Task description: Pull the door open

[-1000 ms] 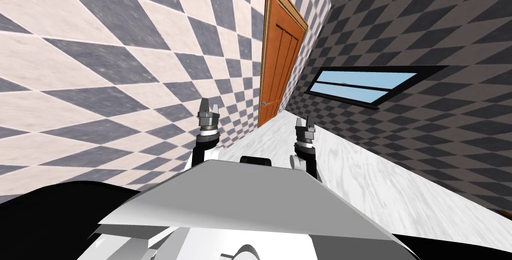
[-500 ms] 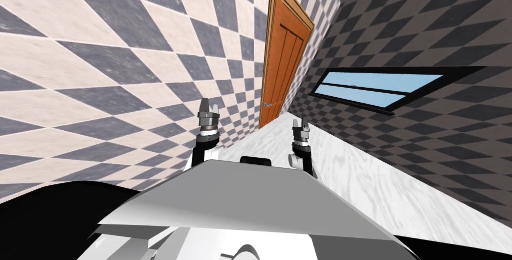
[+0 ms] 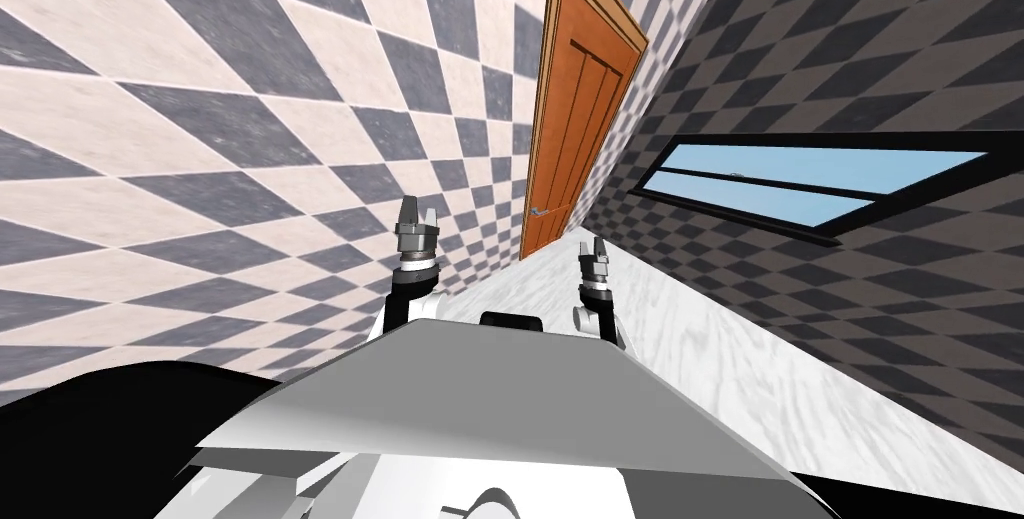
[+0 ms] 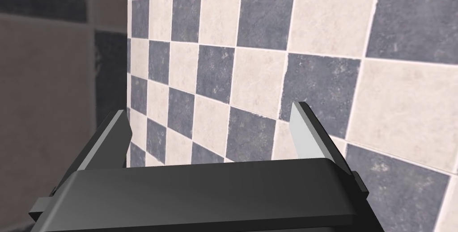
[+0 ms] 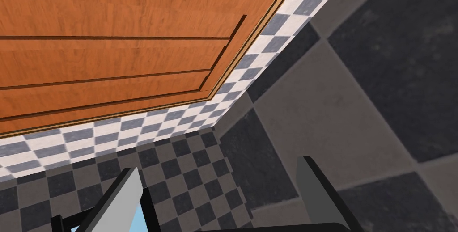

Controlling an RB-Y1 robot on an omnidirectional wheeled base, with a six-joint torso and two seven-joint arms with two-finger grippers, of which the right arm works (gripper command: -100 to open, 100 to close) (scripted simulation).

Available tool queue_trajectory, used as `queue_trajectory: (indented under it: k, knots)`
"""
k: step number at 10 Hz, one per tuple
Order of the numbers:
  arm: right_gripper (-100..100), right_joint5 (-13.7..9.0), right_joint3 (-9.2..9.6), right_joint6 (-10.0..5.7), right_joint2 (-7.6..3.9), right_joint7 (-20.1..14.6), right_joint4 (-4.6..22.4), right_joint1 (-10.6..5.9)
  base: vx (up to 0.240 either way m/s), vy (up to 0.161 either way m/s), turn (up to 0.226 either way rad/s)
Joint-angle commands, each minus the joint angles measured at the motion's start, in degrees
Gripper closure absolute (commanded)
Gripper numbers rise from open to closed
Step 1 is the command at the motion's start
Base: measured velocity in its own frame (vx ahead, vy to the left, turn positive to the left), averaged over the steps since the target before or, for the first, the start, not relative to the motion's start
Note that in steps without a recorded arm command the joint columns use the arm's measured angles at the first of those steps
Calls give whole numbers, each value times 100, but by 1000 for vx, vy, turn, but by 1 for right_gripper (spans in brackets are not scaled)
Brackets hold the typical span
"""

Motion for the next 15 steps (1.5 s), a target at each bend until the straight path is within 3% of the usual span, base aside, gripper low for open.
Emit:
queue_trajectory:
  k: [1, 12, 15]
  knots:
    - [-100, -19, -1, -8, -40, -38, 232, -120, 87, -75, 126]
    - [-100, -119, 67, -276, -241, -267, 2048, -870, 76, -83, 142]
    - [-100, -138, 80, -327, -277, -311, 2399, -1013, 48, -73, 82]
